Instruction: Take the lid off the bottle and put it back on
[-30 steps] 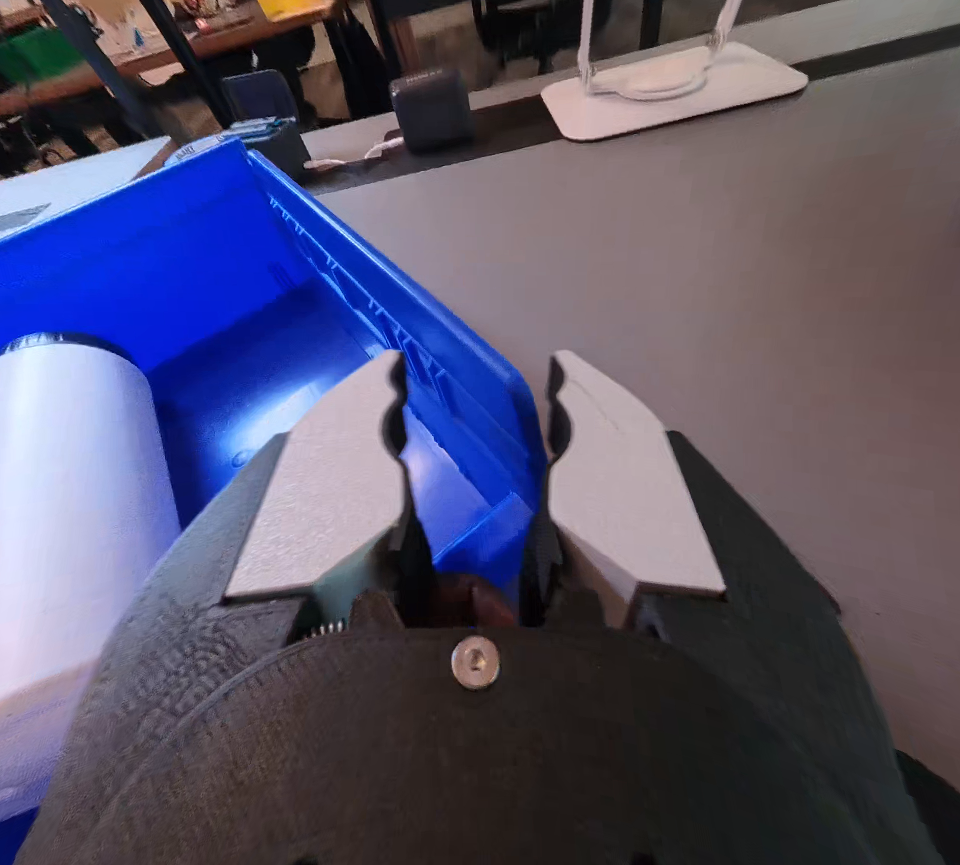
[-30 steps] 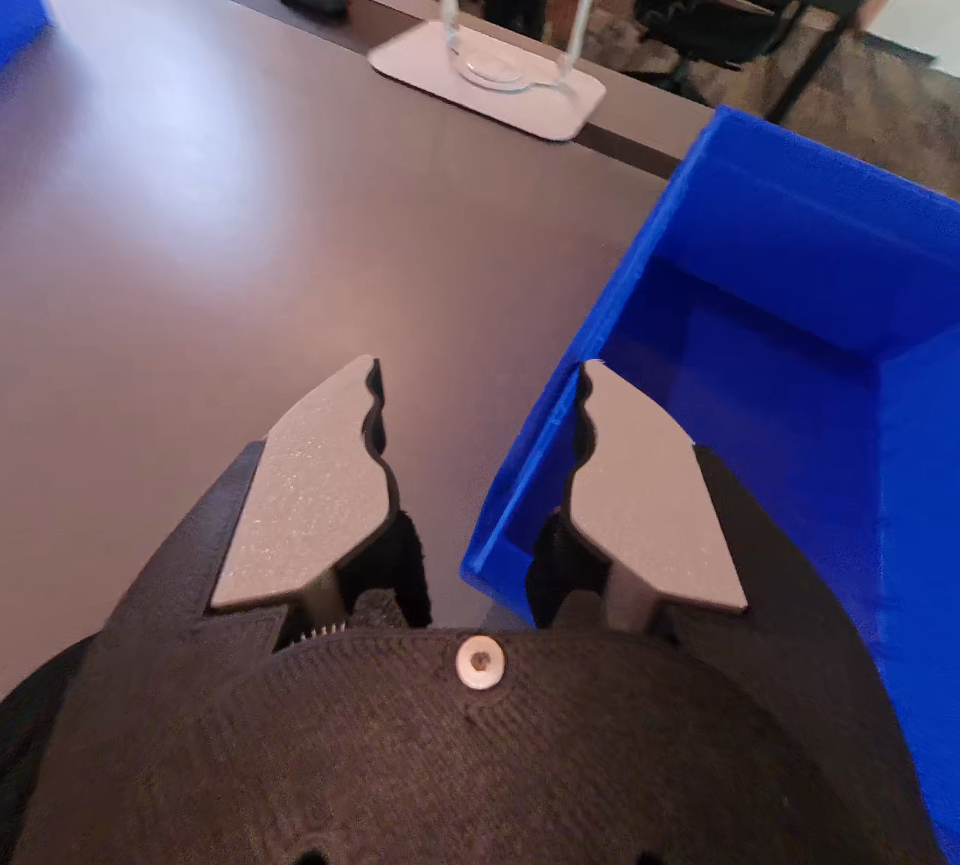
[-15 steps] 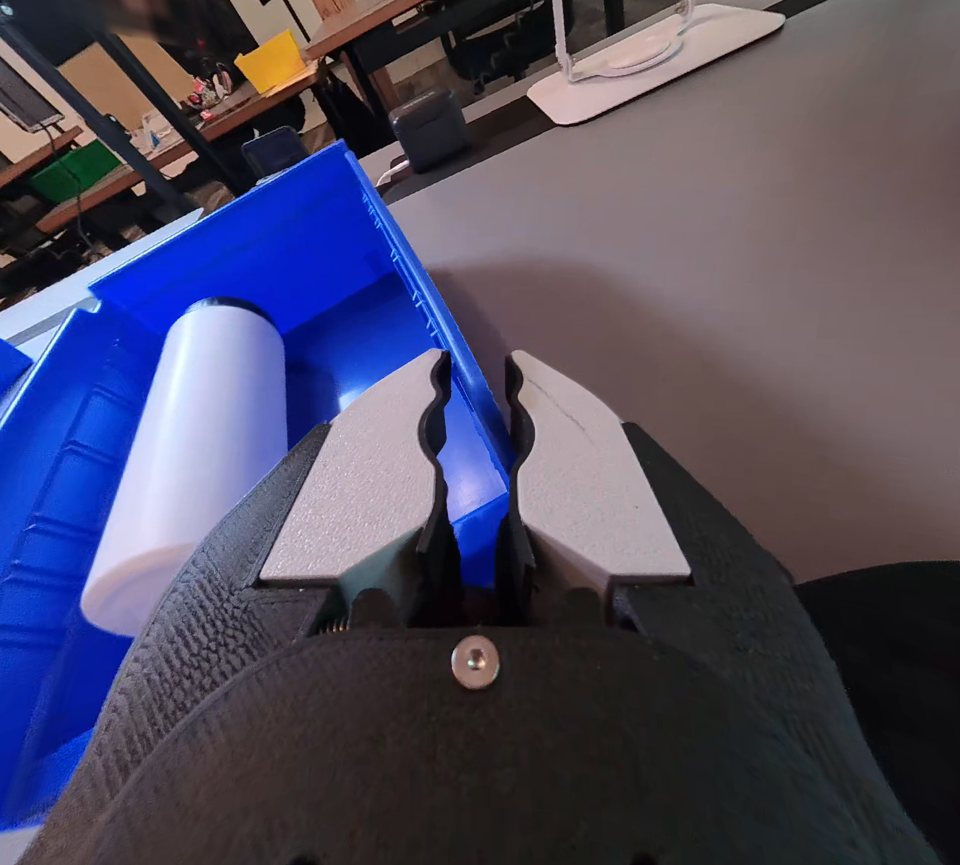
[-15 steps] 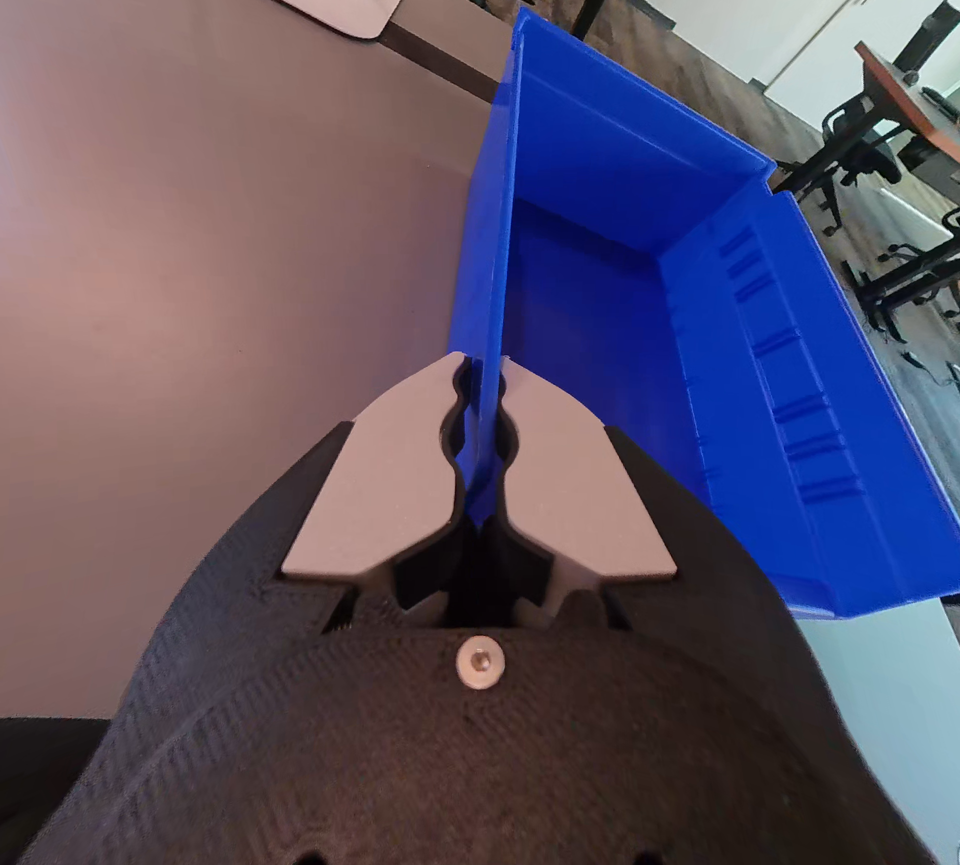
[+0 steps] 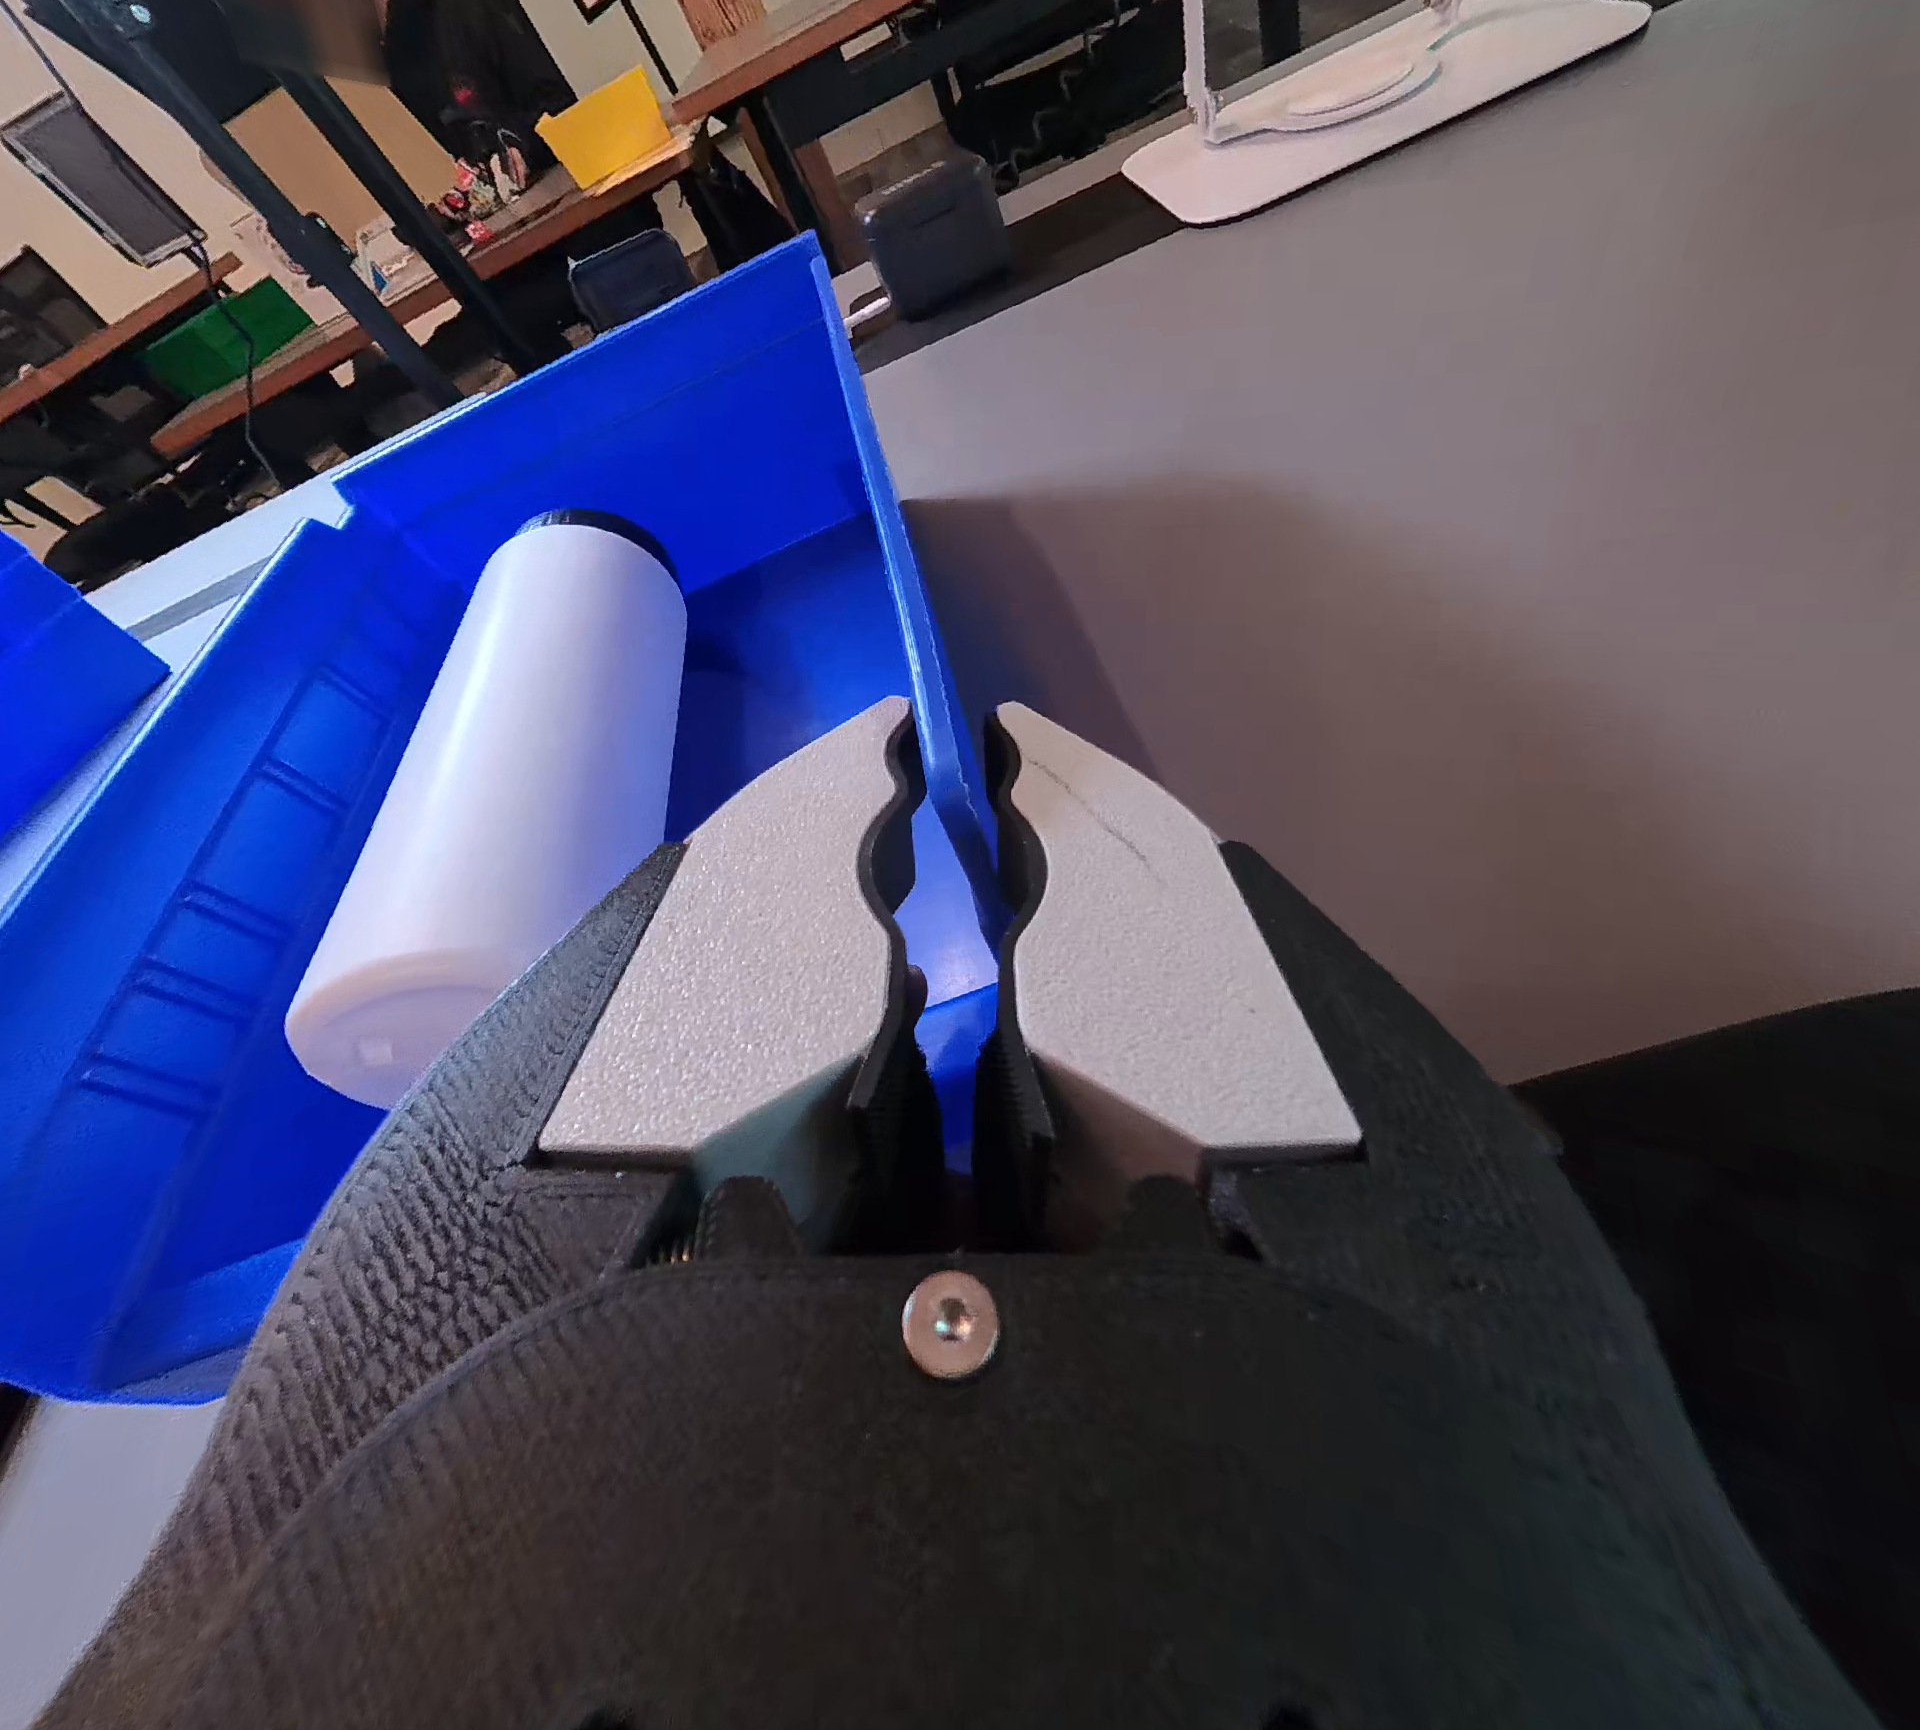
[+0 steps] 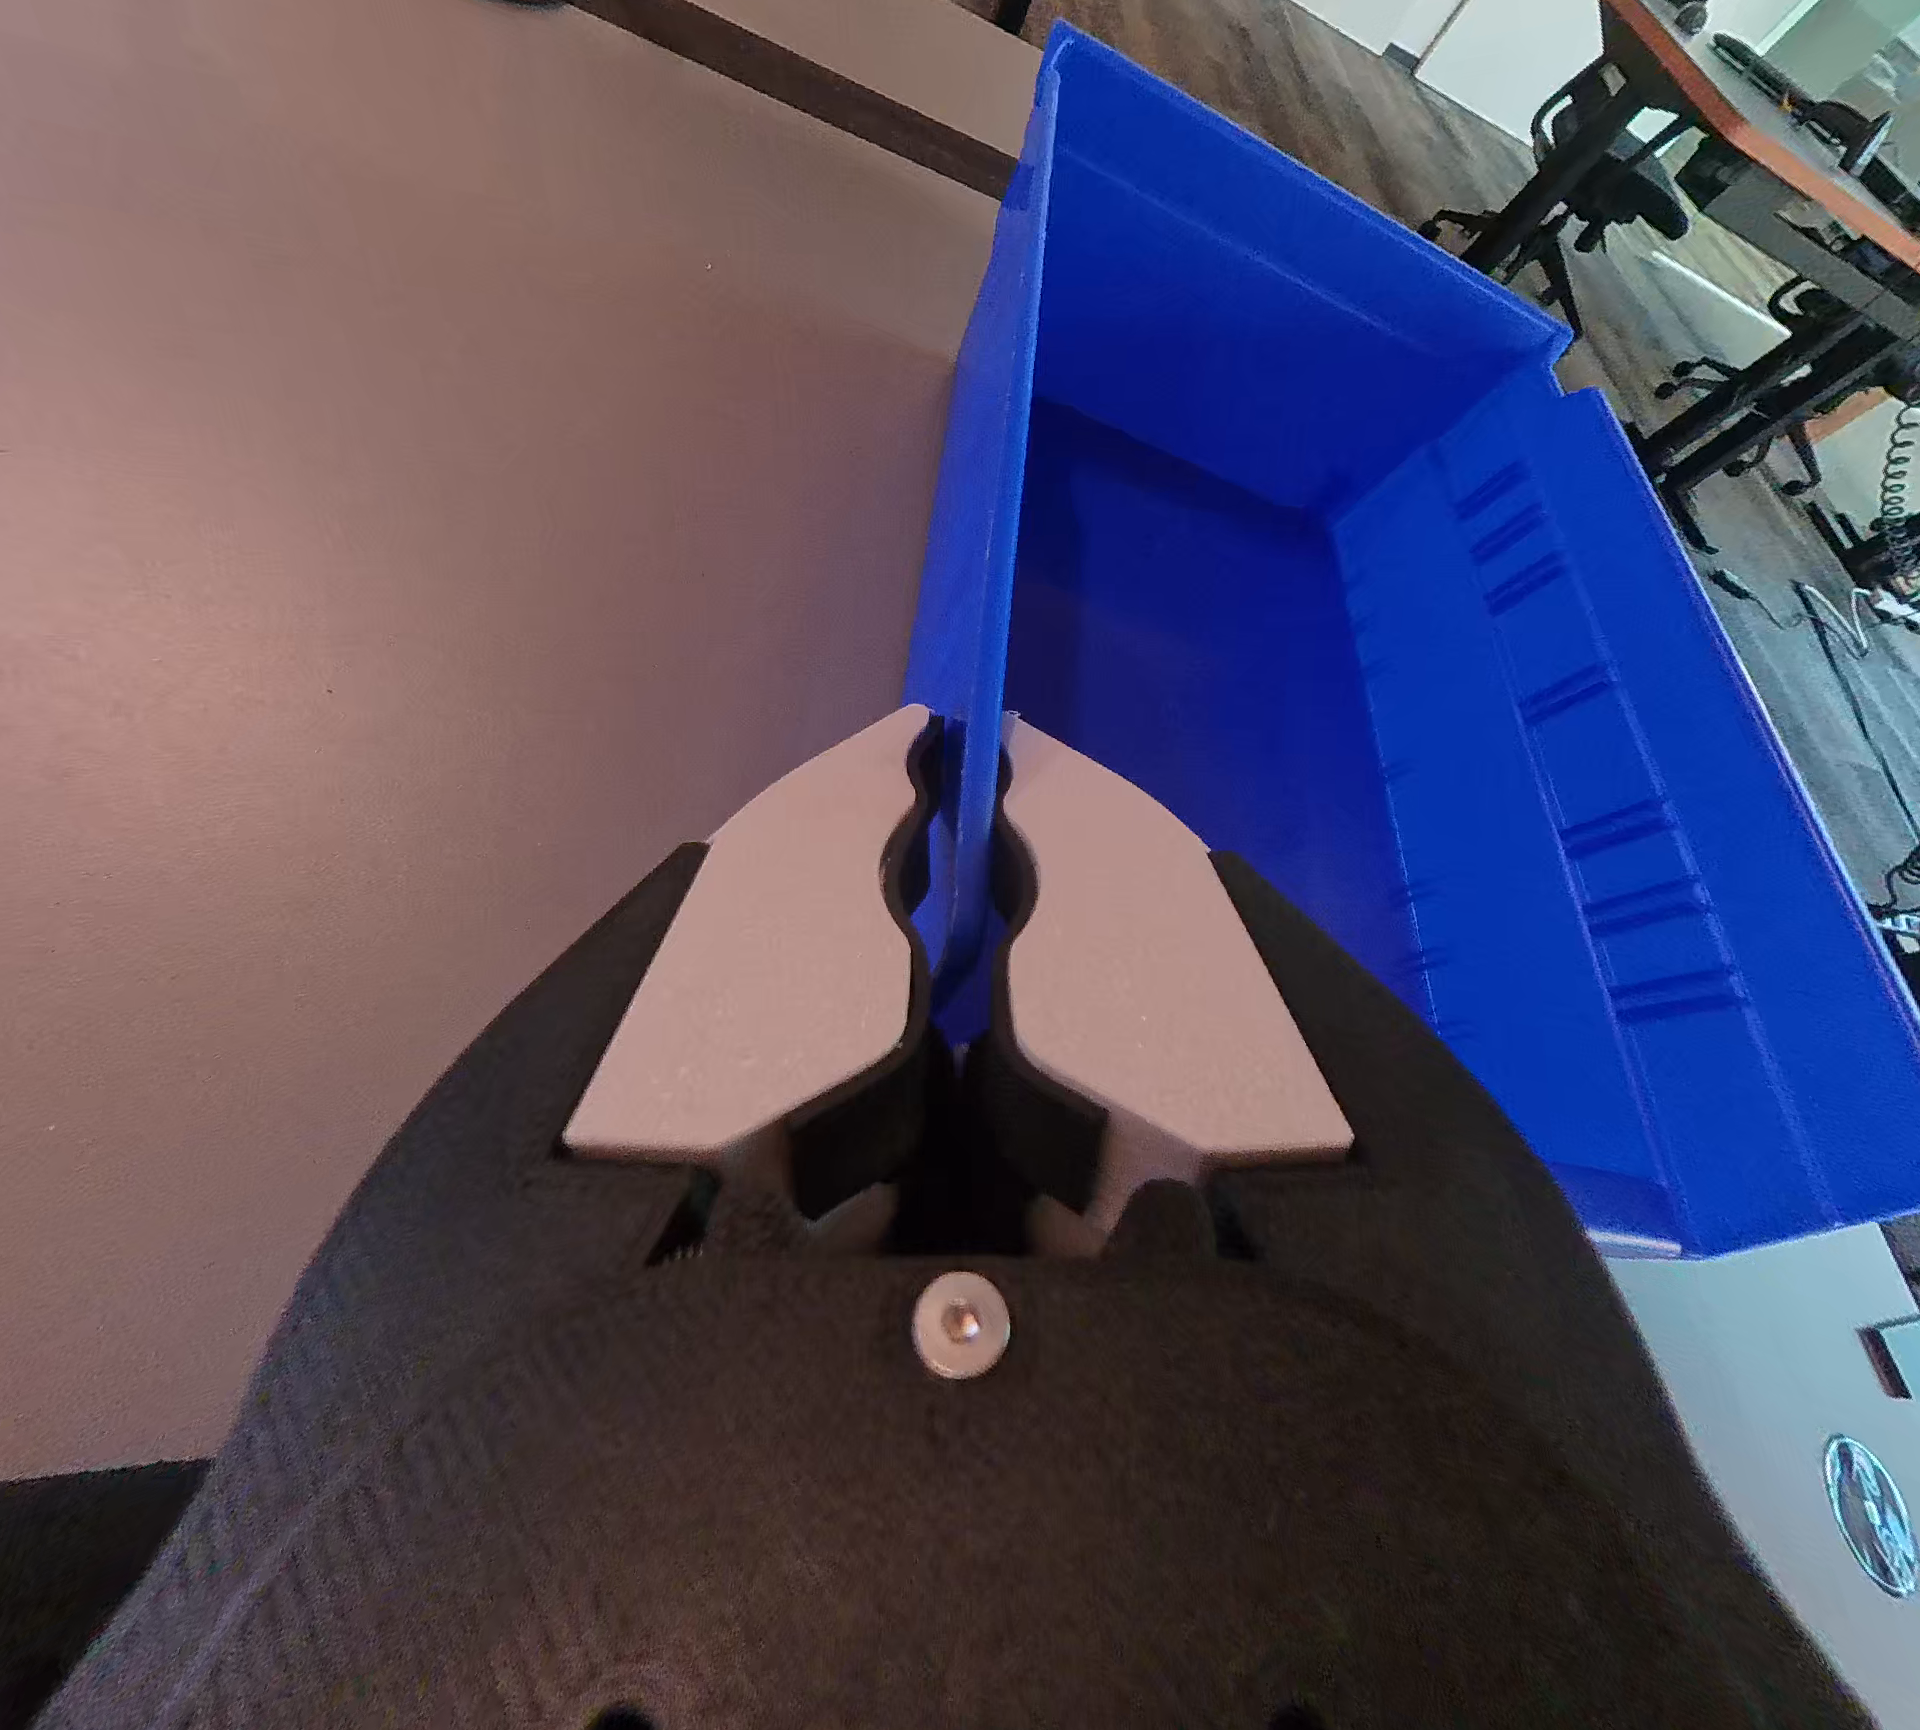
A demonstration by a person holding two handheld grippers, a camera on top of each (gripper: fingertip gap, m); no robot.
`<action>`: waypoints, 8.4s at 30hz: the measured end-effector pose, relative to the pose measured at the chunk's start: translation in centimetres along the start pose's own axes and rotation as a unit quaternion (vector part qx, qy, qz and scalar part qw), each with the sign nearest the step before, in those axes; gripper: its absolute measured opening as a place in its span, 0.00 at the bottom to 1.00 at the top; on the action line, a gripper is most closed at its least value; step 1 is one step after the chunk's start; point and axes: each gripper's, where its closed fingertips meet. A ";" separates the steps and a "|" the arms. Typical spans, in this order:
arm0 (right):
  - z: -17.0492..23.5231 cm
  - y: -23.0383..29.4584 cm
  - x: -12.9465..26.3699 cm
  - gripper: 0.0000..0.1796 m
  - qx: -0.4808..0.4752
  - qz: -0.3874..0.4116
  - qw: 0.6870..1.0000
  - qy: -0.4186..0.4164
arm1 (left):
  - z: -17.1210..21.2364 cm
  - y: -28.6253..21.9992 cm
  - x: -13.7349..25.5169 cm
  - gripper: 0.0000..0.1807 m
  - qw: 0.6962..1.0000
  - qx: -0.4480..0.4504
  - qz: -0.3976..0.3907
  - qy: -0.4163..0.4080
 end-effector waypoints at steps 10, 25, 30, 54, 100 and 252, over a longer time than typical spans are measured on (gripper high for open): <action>-10.3 1.6 3.9 0.32 0.044 0.002 0.944 -0.326 | -5.7 4.3 1.2 0.37 0.995 0.081 0.051 -0.034; -10.9 6.5 4.0 0.28 0.093 -0.085 0.929 -0.349 | 8.9 15.5 -11.0 0.52 0.858 0.071 0.121 0.495; -10.1 6.1 3.4 0.28 0.072 -0.094 0.934 -0.336 | 11.1 14.7 -10.4 0.50 0.820 0.000 0.146 0.554; -10.3 6.5 3.8 0.24 0.069 -0.101 0.929 -0.349 | -23.5 1.1 -3.8 0.47 0.951 0.052 0.228 -0.204; -20.3 17.6 12.8 0.62 -0.145 -0.550 0.749 -0.341 | -16.4 -24.0 -1.0 0.50 0.850 0.140 0.460 -0.213; -20.1 20.0 13.3 0.54 -0.221 -0.779 0.497 -0.312 | -16.8 -24.9 1.2 0.48 0.795 0.201 0.516 -0.247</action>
Point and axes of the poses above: each gripper's, where its closed fingertips meet, x back along the fingers, z out of its underside, y = z × x across the jaws, and after that the axes turned 15 degrees about -y, right-handed
